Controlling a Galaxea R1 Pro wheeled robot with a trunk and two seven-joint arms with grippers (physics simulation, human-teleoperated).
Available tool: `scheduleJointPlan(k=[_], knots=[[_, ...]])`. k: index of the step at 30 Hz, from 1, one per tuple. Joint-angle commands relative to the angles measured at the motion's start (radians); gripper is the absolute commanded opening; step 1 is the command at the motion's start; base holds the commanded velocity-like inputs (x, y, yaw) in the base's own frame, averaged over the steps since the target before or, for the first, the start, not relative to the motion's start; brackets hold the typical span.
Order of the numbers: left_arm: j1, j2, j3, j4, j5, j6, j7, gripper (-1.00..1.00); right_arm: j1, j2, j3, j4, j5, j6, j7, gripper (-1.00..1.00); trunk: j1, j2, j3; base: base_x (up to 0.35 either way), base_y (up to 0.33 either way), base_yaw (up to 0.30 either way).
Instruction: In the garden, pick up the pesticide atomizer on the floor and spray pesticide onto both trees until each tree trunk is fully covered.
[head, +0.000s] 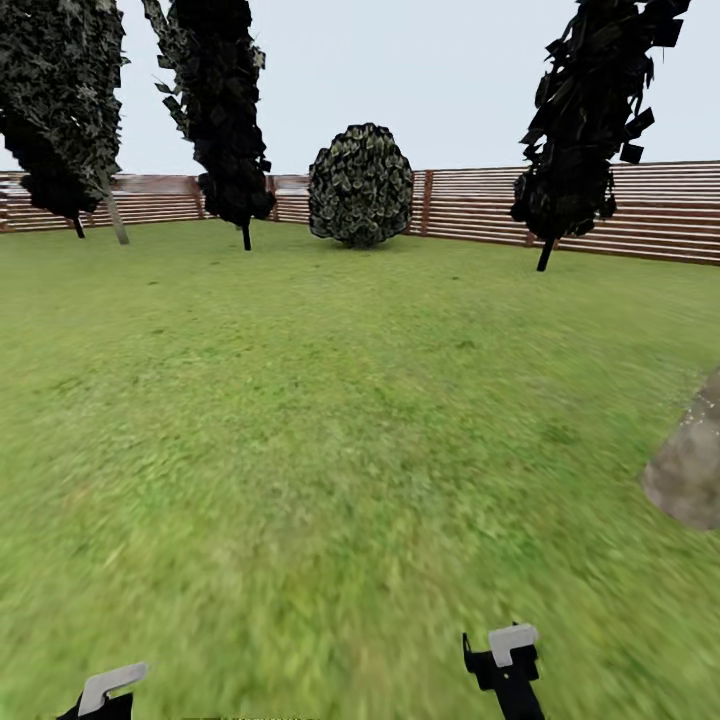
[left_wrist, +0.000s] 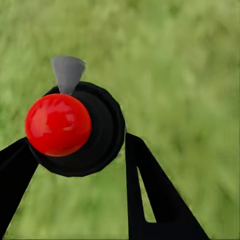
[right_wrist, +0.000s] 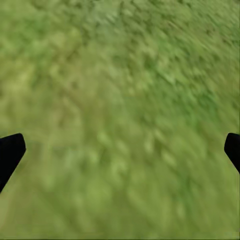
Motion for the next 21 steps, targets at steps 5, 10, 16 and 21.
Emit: scheduleJointPlan(k=[5,10,16,21], knots=[[-0.001,0.000,0.006,0.002,-0.010,-0.005,0.002,-1.00,0.000,0.000,0.005,0.001,0.007,0.000,-0.010,1.00,0.000,0.000,0.001,0.000,0.308,0.279],[-0.001,0.000,0.006,0.002,-0.010,-0.005,0.002,-1.00,0.000,0.000,0.006,0.001,0.007,0.000,-0.010,1.00,0.000,0.000,0.004,0.000,0.308,0.279],[-0.001,0.000,0.006,0.003,-0.011,-0.003,0.002,-1.00,0.000,0.000,0.005,0.001,0.007,0.000,-0.010,1.00,0.000,0.000,0.006,0.000,0.308,0.279],[-0.001,0.000,0.006,0.003,-0.010,-0.003,0.002,-1.00,0.000,0.000,0.005,0.001,0.007,0.000,-0.010,1.00,0.000,0.000,0.009,0.000,0.308,0.279]])
